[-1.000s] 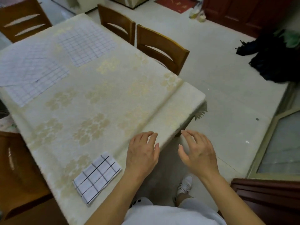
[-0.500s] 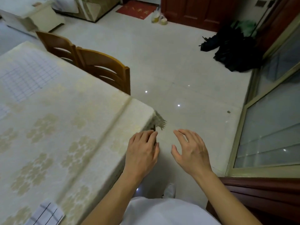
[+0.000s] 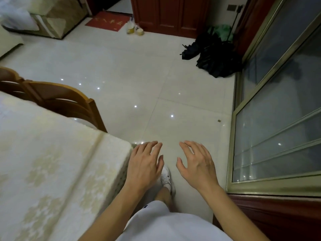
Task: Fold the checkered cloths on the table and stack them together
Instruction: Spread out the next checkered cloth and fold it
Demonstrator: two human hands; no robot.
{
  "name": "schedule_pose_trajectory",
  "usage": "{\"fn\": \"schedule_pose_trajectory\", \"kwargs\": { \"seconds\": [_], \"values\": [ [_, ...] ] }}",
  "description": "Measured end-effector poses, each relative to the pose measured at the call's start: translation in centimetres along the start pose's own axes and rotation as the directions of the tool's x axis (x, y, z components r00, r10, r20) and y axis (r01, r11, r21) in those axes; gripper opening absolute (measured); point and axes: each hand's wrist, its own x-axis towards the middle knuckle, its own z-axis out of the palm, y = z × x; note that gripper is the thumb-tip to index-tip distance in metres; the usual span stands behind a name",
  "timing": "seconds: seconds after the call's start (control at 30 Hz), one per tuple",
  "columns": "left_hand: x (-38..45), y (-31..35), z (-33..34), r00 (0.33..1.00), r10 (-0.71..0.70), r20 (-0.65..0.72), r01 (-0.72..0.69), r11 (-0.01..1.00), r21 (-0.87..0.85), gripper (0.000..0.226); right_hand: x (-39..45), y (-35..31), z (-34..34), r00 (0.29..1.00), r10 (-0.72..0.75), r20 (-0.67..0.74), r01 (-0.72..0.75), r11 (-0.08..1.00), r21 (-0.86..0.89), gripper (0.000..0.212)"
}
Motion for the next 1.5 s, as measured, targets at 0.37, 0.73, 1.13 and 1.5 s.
{"fn": "schedule_pose_trajectory", "kwargs": {
  "seconds": [0.37,0.73,1.13,1.5],
  "values": [
    [15.4,-4.3,2.9,0.999,-0.027,-0.047,0.025,0.999,-0.035,0.047,16.8,2.5,1.6,0.996,-0.072,0.056,0.075,0.996,-0.053,0.049],
    [26.6,-9.1,2.2,0.992,-0.114,-0.057,0.112,0.993,-0.039,0.047,31.6,2.5,3.2,0.982,-0.176,0.07,0.178,0.984,-0.025,0.051],
    [37.8,-12.8,4.4,0.945,-0.328,0.001,0.328,0.945,-0.003,0.05,45.8,5.5,7.5,0.933,-0.333,0.134,0.328,0.943,0.057,0.05],
    [52.4,-14.9,3.7,0.829,-0.554,-0.071,0.558,0.826,0.074,0.047,64.2,7.7,7.7,0.852,-0.5,0.154,0.47,0.861,0.196,0.049]
  ]
}}
